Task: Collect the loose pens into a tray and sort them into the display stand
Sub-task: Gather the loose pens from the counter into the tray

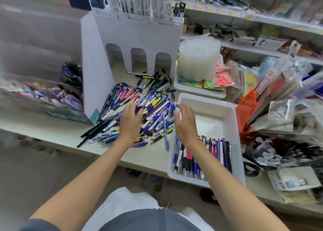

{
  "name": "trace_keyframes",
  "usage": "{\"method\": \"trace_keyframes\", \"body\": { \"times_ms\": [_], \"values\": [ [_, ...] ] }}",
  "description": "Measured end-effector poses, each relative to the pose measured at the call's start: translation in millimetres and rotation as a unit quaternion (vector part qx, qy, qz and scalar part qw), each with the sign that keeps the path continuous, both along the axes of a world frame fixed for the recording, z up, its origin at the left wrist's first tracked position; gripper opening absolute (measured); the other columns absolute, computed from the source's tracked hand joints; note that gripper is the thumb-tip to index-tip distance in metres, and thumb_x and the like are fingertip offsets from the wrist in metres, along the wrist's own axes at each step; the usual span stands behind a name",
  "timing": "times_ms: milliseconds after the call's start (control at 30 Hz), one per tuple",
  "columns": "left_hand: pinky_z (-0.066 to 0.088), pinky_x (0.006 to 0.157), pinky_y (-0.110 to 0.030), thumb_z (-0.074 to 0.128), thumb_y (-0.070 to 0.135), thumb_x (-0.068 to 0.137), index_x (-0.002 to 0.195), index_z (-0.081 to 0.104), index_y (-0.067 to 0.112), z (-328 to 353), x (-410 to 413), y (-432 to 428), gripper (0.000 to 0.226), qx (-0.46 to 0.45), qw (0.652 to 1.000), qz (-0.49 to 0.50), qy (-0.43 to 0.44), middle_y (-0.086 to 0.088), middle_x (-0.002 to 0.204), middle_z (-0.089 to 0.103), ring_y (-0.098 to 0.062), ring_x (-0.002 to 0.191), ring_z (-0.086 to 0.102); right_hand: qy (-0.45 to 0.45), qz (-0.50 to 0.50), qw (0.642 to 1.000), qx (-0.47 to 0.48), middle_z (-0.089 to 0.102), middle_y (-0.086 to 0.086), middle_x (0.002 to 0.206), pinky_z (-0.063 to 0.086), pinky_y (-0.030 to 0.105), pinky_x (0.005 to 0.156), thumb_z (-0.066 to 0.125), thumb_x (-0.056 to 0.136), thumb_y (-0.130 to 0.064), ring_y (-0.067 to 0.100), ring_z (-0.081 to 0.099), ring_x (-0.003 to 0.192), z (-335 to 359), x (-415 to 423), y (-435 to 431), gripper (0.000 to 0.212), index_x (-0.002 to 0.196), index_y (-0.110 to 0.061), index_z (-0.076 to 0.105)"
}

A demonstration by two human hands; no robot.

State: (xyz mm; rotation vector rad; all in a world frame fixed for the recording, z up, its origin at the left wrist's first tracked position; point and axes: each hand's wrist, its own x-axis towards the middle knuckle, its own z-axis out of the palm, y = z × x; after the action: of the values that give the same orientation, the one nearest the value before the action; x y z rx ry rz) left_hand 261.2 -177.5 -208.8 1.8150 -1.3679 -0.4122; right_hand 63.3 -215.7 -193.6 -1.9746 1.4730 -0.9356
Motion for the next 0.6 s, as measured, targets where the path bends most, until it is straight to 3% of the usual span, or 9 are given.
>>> {"method": "trace_keyframes", "body": {
  "times_ms": [100,200,300,367,467,600],
  "values": [
    [0.032,0.111,-0.038,0.04,0.035,0.105,0.14,0.047,0.009,-21,65,27,0.044,0.065,0.997,-0.011,-0.033,-0.008,0.143,0.049,-0.025,0.135,0.04,0.008,-0.01,1.0,0.003,0.054,0.006,0.13,0.036,0.038,0.109,0.036,0.1,-0.025,0.019,0.046,0.122,-7,33,2,0.039,0.13,-0.008,0.054],
    [0.012,0.124,-0.045,0.028,0.069,0.089,0.157,0.019,0.014,-44,106,37,0.087,0.175,0.982,-0.061,-0.04,-0.009,0.165,0.015,-0.026,0.152,0.009,0.018,-0.029,0.999,0.019,0.053,0.005,0.133,0.034,0.04,0.112,0.039,0.102,-0.023,0.02,0.044,0.127,-20,65,7,0.036,0.132,-0.01,0.054],
    [-0.003,0.124,-0.046,0.026,0.09,0.071,0.158,-0.012,0.017,-57,124,36,0.119,0.267,0.951,-0.124,-0.096,-0.012,0.165,-0.014,-0.026,0.152,-0.014,0.033,-0.045,0.998,0.029,0.052,0.005,0.135,0.031,0.039,0.112,0.041,0.102,-0.02,0.02,0.041,0.129,-30,92,17,0.034,0.133,-0.01,0.054],
    [-0.006,0.122,-0.044,0.032,0.098,0.059,0.155,-0.021,0.017,-58,131,36,0.136,0.304,0.931,-0.149,-0.137,-0.013,0.163,-0.022,-0.028,0.151,-0.019,0.047,-0.053,0.997,0.031,0.051,0.004,0.134,0.028,0.032,0.113,0.042,0.103,-0.018,0.018,0.04,0.129,-38,104,24,0.033,0.132,-0.01,0.055],
    [-0.005,0.122,-0.044,0.039,0.099,0.052,0.154,-0.023,0.015,-60,136,35,0.146,0.304,0.918,-0.171,-0.191,-0.014,0.163,-0.023,-0.028,0.151,-0.02,0.052,-0.073,0.995,0.032,0.052,0.003,0.135,0.029,0.031,0.112,0.044,0.102,-0.016,0.017,0.041,0.129,-45,114,37,0.032,0.131,-0.01,0.057],
    [-0.007,0.122,-0.047,0.047,0.096,0.06,0.155,-0.02,0.016,-67,131,33,0.141,0.274,0.919,-0.184,-0.216,-0.013,0.163,-0.022,-0.028,0.151,-0.021,0.053,-0.103,0.993,0.035,0.046,0.004,0.142,0.025,0.033,0.114,0.041,0.1,-0.023,0.018,0.035,0.135,-56,123,63,0.037,0.134,-0.012,0.054]
  ]
}}
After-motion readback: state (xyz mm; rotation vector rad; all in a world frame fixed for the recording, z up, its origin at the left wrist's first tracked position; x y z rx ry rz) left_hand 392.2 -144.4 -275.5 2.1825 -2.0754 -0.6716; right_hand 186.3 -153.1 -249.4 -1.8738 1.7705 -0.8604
